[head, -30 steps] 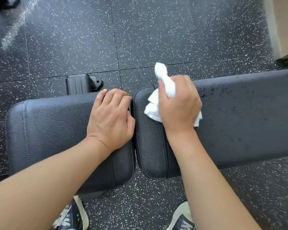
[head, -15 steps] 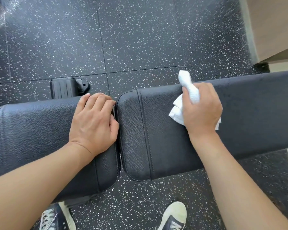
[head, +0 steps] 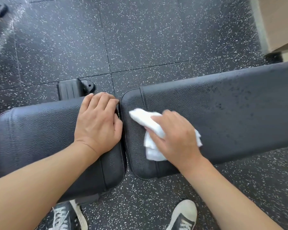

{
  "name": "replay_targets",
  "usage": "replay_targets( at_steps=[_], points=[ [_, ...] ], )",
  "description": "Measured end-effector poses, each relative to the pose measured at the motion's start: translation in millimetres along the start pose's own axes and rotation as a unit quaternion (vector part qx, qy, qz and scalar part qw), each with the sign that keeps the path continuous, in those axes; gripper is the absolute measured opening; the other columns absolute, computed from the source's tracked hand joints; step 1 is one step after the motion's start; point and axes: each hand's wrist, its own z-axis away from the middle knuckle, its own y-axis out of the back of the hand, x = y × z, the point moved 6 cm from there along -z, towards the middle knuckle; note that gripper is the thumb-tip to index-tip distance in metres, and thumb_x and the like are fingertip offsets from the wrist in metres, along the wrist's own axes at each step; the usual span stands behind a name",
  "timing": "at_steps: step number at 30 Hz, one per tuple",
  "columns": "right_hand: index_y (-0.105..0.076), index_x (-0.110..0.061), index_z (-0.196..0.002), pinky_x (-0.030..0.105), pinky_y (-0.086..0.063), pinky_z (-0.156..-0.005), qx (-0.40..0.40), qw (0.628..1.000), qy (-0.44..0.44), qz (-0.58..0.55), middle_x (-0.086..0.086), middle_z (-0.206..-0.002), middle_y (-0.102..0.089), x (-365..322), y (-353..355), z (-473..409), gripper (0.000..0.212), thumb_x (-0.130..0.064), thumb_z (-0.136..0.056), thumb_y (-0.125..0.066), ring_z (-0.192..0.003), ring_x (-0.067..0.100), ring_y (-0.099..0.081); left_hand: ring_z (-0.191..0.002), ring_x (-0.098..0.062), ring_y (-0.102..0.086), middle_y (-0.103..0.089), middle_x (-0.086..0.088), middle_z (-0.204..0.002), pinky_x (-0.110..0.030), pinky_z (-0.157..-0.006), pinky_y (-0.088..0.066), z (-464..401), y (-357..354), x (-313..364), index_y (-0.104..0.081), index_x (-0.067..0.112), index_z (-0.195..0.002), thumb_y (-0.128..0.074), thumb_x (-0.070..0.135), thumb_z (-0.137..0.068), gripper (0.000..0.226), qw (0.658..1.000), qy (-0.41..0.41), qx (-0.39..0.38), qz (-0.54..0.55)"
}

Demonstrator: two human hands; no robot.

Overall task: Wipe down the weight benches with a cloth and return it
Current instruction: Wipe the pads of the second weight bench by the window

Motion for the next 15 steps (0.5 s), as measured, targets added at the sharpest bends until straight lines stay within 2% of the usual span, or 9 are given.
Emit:
replay_targets(
  at_steps=[2, 4, 7, 8, 12, 15],
  points=[
    [-0.065, -0.011, -0.097, 0.041, -0.041, -0.059, 0.011, 1.000, -0.012, 0.021, 0.001, -0.080, -0.044, 40.5, 30.9, 35.7, 0.015, -0.025, -0.101, -0.067, -0.069, 0.023, -0.042, -0.124, -0.034, -0.054, -0.062, -0.009, -0.122, -0.051, -0.121, -0.029, -0.1, -0.8, 0.4, -0.064, 0.009, -0.116, -0.051, 0.024, -0.085, 0.037, 1.000, 0.001, 0.001, 0.004],
    [-0.055, -0.019, -0.096, 0.038, -0.039, -0.059, 0.048, 0.994, -0.071, 0.064, -0.006, -0.081, -0.038, 74.4, 55.4, 51.2, 0.015, -0.029, -0.102, -0.063, -0.070, 0.018, -0.038, -0.124, -0.034, -0.054, -0.062, -0.008, -0.122, -0.050, -0.121, -0.029, 0.2, -2.1, -0.1, -0.064, 0.009, -0.117, -0.051, 0.025, -0.086, 0.037, 1.000, 0.000, 0.000, 0.002],
    [-0.050, -0.022, -0.092, 0.041, -0.038, -0.060, 0.092, 0.969, -0.212, 0.088, -0.002, -0.080, -0.049, 84.3, 51.5, 40.7, 0.017, -0.032, -0.099, -0.062, -0.071, 0.022, -0.045, -0.125, -0.034, -0.054, -0.063, -0.009, -0.123, -0.050, -0.122, -0.028, 0.2, -3.0, -2.0, -0.064, 0.008, -0.117, -0.050, 0.024, -0.086, 0.038, 1.000, 0.000, -0.004, 0.002],
    [-0.051, -0.020, -0.091, 0.041, -0.039, -0.061, 0.096, 0.965, -0.229, 0.084, 0.001, -0.081, -0.052, 72.5, 40.8, 29.7, 0.018, -0.032, -0.098, -0.063, -0.072, 0.024, -0.047, -0.125, -0.034, -0.054, -0.063, -0.009, -0.123, -0.050, -0.122, -0.028, 0.3, -2.9, -1.7, -0.064, 0.008, -0.117, -0.049, 0.025, -0.087, 0.038, 1.000, 0.000, -0.005, 0.001],
    [-0.061, -0.011, -0.090, 0.040, -0.040, -0.063, 0.052, 0.988, -0.142, 0.038, 0.005, -0.083, -0.055, -8.7, -20.4, -34.4, 0.022, -0.031, -0.096, -0.066, -0.074, 0.027, -0.051, -0.125, -0.034, -0.052, -0.061, -0.010, -0.125, -0.051, -0.121, -0.029, 0.7, -2.1, 0.1, -0.063, 0.008, -0.117, -0.048, 0.025, -0.086, 0.038, 1.000, 0.001, -0.004, -0.002],
    [-0.064, -0.010, -0.094, 0.041, -0.042, -0.064, 0.039, 0.994, -0.103, 0.026, 0.005, -0.084, -0.056, -38.6, -39.3, -55.0, 0.022, -0.033, -0.095, -0.063, -0.075, 0.028, -0.051, -0.124, -0.036, -0.052, -0.061, -0.011, -0.124, -0.051, -0.120, -0.029, 0.0, -2.0, 0.6, -0.061, 0.008, -0.113, -0.046, 0.024, -0.086, 0.035, 1.000, 0.001, 0.005, -0.004]
  ],
)
